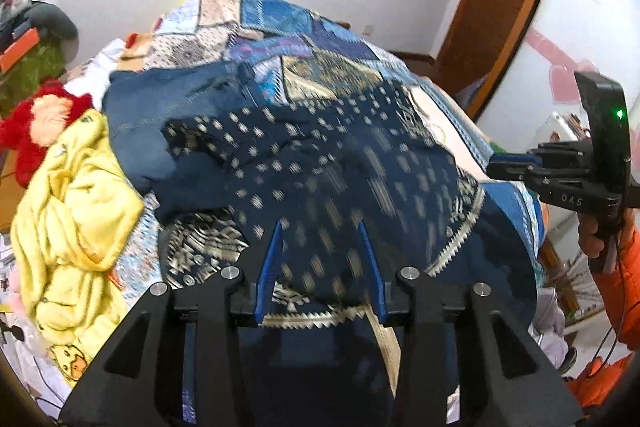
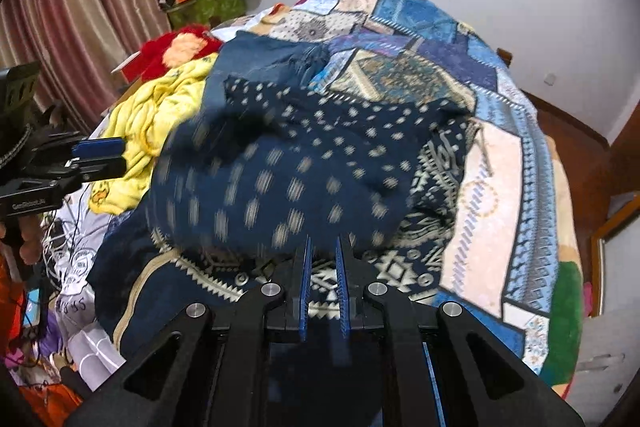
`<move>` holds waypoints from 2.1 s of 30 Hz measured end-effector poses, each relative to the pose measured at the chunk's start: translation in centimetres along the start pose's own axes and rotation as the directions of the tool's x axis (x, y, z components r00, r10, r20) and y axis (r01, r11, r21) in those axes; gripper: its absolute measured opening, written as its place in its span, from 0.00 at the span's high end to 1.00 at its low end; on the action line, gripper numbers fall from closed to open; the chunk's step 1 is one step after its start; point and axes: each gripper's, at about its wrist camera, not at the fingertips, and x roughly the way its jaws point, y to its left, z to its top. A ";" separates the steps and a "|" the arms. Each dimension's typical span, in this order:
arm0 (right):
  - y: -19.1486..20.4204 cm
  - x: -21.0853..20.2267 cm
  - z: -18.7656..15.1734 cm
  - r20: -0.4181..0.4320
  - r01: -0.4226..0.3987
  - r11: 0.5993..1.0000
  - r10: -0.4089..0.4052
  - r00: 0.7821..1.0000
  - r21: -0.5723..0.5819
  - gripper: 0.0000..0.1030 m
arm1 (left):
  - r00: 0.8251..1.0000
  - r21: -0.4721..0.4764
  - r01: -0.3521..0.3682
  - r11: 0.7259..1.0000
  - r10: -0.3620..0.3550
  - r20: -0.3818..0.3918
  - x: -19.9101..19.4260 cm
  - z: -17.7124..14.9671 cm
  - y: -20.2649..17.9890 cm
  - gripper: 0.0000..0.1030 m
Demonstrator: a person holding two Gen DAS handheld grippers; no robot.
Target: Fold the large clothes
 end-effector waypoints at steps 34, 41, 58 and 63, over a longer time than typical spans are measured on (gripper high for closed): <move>-1.1 8.6 -3.6 -0.090 0.222 0.962 -0.238 0.967 -0.156 0.92 | 0.972 -0.007 -0.151 0.988 0.148 -0.182 13.0 -4.7 4.2 0.32; -4.1 6.4 -5.5 -0.037 0.427 0.899 -0.432 0.901 -0.096 0.01 | 0.975 -0.076 -0.134 0.988 0.117 -0.188 13.0 -5.2 5.7 0.25; -12.1 6.9 2.9 0.014 0.142 0.965 -0.149 0.989 0.221 0.01 | 0.977 -0.247 -0.211 0.946 0.197 -0.077 10.2 2.9 14.6 0.26; -12.8 11.1 5.7 -0.023 0.151 0.966 -0.150 0.988 0.209 0.01 | 0.981 -0.307 -0.182 0.934 0.150 -0.126 14.9 4.8 18.0 0.26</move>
